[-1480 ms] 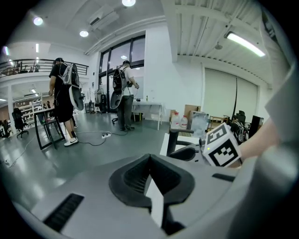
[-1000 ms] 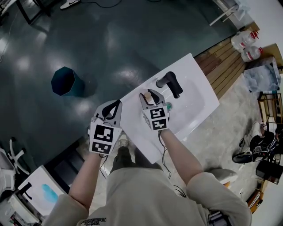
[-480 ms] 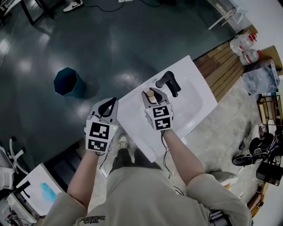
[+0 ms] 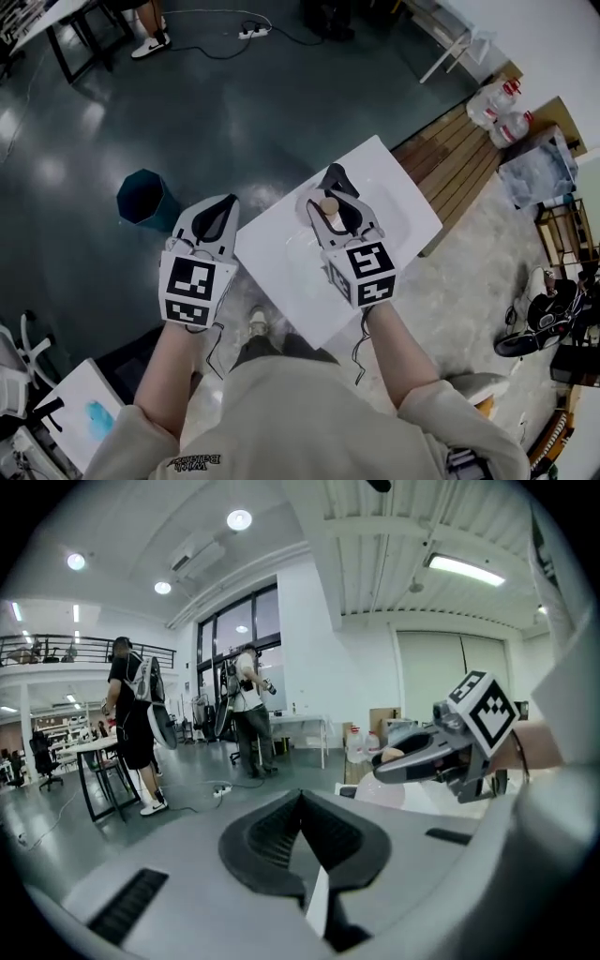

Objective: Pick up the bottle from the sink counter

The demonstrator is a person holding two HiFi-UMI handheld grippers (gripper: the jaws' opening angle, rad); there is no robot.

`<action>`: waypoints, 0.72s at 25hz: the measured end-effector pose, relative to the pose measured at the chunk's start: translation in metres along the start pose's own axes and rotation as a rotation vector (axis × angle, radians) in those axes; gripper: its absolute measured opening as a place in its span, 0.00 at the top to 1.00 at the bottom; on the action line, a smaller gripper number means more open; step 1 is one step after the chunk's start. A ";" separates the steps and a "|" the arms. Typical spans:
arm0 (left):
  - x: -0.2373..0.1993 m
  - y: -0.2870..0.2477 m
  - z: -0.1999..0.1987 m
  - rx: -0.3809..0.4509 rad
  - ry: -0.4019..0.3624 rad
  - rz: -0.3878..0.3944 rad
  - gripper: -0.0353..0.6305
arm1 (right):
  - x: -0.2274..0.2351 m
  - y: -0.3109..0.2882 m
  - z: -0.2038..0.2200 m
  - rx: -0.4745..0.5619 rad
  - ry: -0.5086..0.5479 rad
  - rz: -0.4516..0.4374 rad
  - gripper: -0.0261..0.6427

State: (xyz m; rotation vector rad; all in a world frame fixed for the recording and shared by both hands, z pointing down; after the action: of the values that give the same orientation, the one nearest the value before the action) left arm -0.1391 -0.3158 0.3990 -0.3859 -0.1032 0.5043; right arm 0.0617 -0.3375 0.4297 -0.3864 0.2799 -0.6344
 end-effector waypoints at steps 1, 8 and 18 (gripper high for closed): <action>0.002 0.005 -0.009 0.019 -0.011 0.003 0.94 | 0.000 0.011 -0.007 0.015 0.000 0.005 0.80; 0.026 0.042 -0.049 0.128 -0.040 0.029 0.94 | -0.001 0.093 -0.040 0.086 -0.010 0.039 0.80; 0.070 0.059 -0.036 0.103 -0.069 0.100 0.94 | -0.015 0.158 -0.032 0.077 0.004 0.045 0.80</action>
State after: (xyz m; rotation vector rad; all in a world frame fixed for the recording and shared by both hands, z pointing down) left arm -0.0977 -0.2459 0.3431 -0.2735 -0.1245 0.6193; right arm 0.1200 -0.2199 0.3350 -0.3039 0.2662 -0.6002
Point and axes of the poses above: the fingertips, and each gripper's own axes: y backward along the fingers, x to its right, z out of its underside, the point moved 7 cm from there along y, backward along the fingers, and after that the axes turned 6 degrees about y, right-handed, at the moved point
